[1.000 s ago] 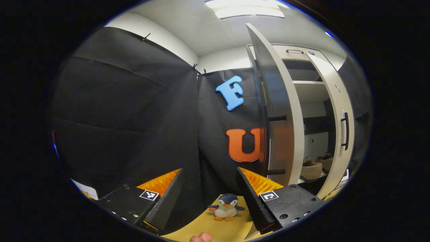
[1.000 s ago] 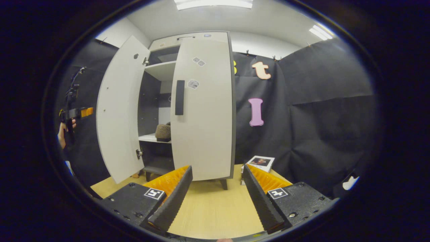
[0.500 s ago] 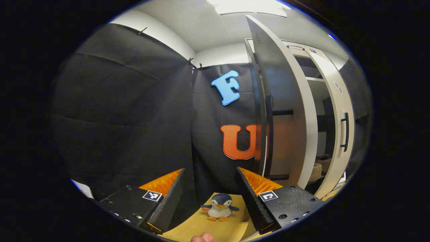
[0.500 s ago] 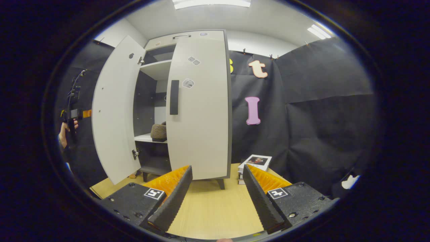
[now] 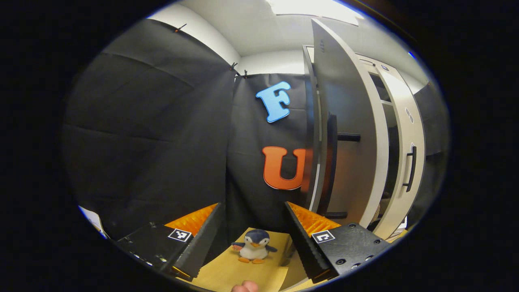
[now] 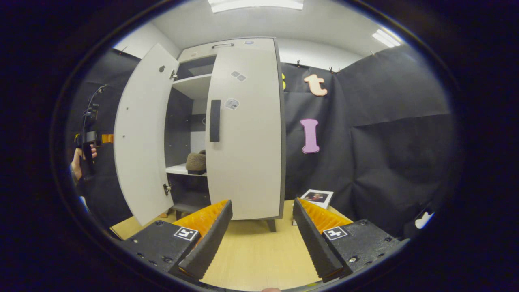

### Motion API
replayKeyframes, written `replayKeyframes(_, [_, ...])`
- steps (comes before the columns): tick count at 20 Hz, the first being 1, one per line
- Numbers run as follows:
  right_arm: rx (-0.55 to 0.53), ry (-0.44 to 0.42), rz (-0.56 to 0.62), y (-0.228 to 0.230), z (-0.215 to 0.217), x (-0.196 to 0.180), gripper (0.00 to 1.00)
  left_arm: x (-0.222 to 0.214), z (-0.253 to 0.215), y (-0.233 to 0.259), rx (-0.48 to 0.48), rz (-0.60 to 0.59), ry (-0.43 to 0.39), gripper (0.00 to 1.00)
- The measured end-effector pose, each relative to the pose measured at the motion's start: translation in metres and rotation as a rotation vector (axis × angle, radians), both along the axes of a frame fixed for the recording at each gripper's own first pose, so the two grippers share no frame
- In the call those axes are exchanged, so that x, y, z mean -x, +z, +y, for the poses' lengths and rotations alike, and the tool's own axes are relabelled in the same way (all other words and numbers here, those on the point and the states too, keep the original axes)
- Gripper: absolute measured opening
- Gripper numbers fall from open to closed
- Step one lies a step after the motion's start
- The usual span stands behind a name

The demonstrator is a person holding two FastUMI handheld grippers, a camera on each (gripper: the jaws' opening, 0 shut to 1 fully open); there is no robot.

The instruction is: Grab one shoe with the right hand and put it into the shoe cabinet, grab the other shoe with the left hand and put it into the shoe cabinet; then close the right door with the right hand and the left door with the left hand.

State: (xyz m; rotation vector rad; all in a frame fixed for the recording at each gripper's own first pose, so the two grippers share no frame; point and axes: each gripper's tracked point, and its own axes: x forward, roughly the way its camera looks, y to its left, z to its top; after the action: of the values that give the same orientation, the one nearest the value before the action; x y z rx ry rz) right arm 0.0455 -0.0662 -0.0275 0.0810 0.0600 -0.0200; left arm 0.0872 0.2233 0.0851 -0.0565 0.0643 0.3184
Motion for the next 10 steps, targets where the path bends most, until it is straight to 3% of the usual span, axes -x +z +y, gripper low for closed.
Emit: replayKeyframes(10, [-0.010,-0.033,0.003,0.001,-0.016,0.003,0.97,-0.006,-0.059,0.004,-0.011,-0.011,-0.116,0.92])
